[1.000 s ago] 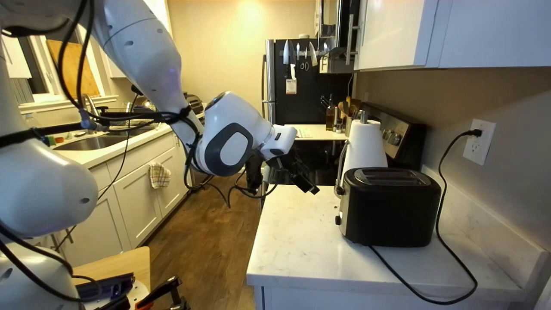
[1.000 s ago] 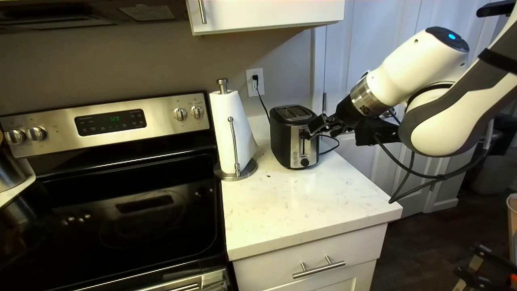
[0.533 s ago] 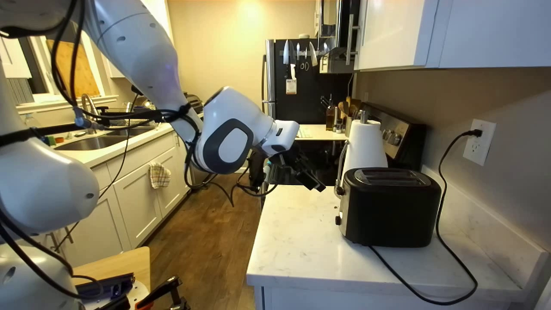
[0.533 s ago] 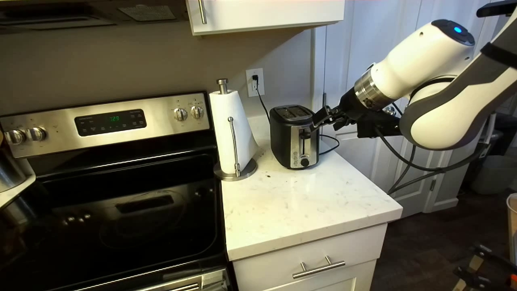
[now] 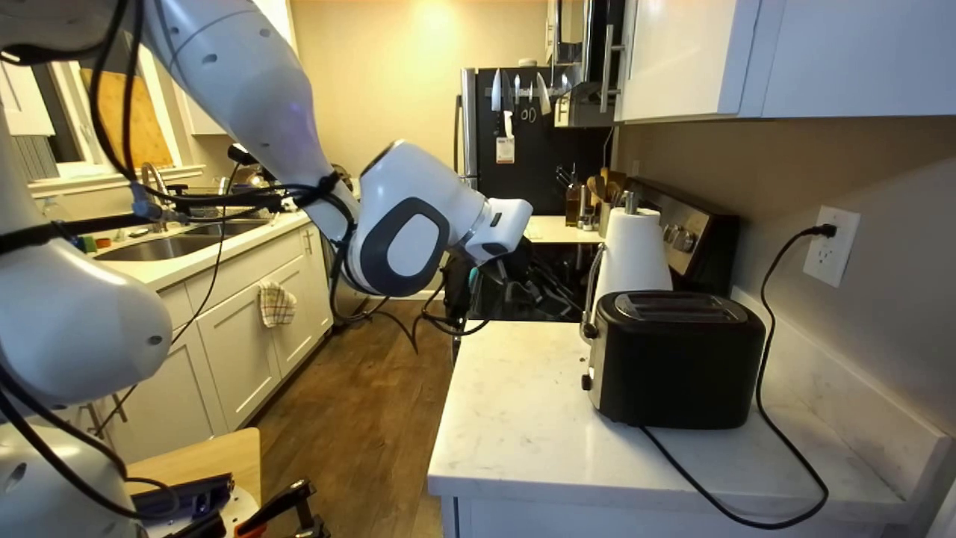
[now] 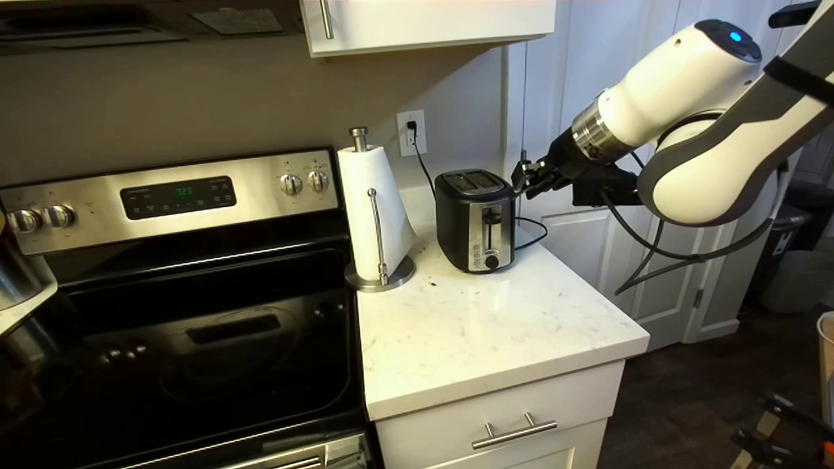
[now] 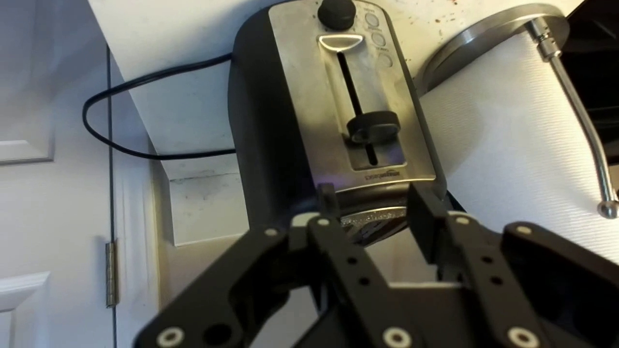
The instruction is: Push the lever of the toaster down
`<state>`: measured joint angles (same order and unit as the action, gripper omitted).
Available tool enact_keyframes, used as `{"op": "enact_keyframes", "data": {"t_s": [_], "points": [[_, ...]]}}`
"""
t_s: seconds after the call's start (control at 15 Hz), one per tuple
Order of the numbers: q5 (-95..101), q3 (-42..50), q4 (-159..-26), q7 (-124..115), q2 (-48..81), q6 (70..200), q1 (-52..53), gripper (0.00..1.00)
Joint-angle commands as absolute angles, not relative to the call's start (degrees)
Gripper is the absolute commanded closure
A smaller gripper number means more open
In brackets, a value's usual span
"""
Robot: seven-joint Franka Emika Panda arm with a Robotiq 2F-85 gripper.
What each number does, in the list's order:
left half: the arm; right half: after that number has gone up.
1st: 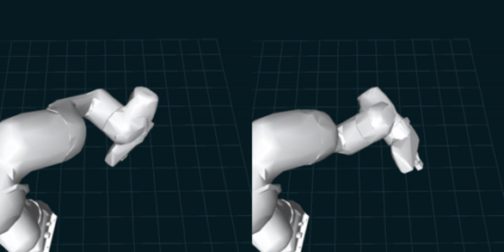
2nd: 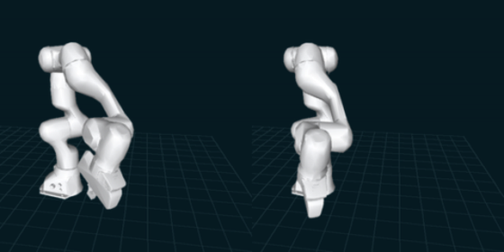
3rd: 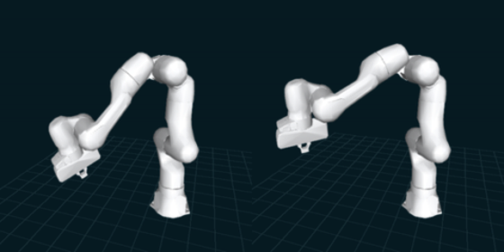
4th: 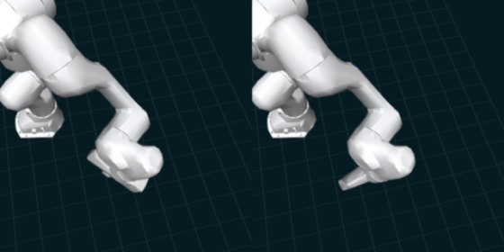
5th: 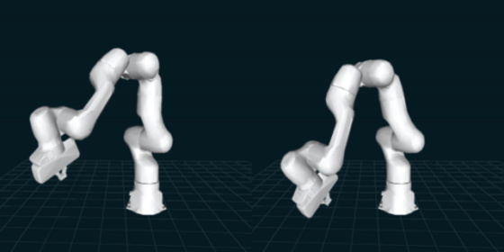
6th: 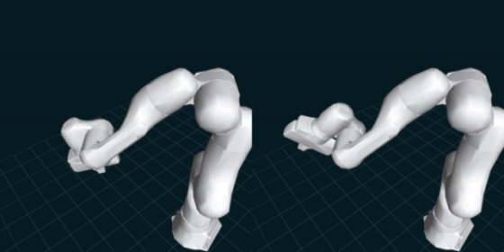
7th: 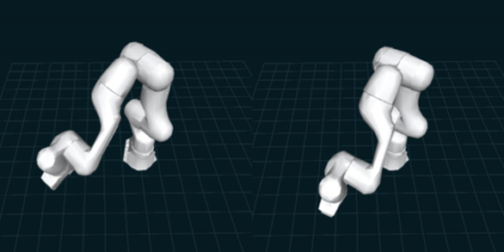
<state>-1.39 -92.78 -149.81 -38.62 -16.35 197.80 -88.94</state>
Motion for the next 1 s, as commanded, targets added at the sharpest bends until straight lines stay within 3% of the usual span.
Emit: {"op": "enact_keyframes", "data": {"t_s": [0.0,0.2,0.6,0.93], "points": [[0.23,-95.68,-148.37,-38.19,-15.03,198.03,-92.91,0.89],[1.19,-101.23,-147.47,-38.59,-14.79,198.03,-97.93,1.00],[3.78,-115.65,-145.35,-40.22,-15.59,197.15,-111.35,1.00],[13.44,-128.95,-146.14,-40.12,-3.47,187.56,-125.46,1.00]]}}
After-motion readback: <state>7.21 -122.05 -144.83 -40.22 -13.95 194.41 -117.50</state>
